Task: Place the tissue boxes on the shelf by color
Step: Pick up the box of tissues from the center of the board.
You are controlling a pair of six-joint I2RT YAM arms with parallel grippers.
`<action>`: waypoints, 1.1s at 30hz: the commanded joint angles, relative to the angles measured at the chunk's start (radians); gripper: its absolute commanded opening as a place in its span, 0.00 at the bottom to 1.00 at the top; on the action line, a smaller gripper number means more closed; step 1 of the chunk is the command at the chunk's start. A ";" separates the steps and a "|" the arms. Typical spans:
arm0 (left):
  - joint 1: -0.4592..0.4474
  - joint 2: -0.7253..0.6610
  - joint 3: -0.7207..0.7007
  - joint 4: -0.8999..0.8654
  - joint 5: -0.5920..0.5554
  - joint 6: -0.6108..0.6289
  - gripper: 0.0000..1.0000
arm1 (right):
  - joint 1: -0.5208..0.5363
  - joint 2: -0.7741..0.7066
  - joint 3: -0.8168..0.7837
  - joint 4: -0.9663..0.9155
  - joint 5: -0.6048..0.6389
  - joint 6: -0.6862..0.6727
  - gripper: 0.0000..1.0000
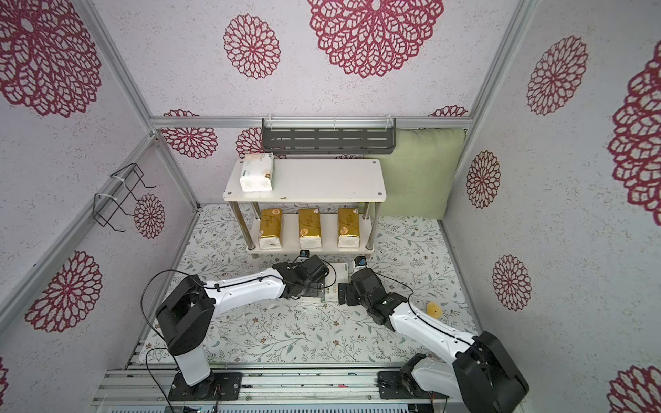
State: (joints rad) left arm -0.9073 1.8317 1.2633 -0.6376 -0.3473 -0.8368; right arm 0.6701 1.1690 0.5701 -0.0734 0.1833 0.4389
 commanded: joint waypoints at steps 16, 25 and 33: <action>-0.040 0.095 0.068 -0.042 0.010 0.028 0.97 | -0.012 0.004 -0.006 0.040 0.008 0.000 0.99; -0.038 0.122 0.039 -0.033 0.045 0.041 0.97 | -0.017 -0.005 -0.007 0.035 0.006 -0.002 0.99; -0.038 0.082 -0.024 -0.013 0.053 0.023 0.97 | -0.021 0.020 0.009 0.042 -0.007 -0.006 0.99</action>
State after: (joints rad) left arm -0.9379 1.9038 1.2846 -0.6487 -0.3710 -0.7967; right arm 0.6559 1.1893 0.5697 -0.0490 0.1791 0.4381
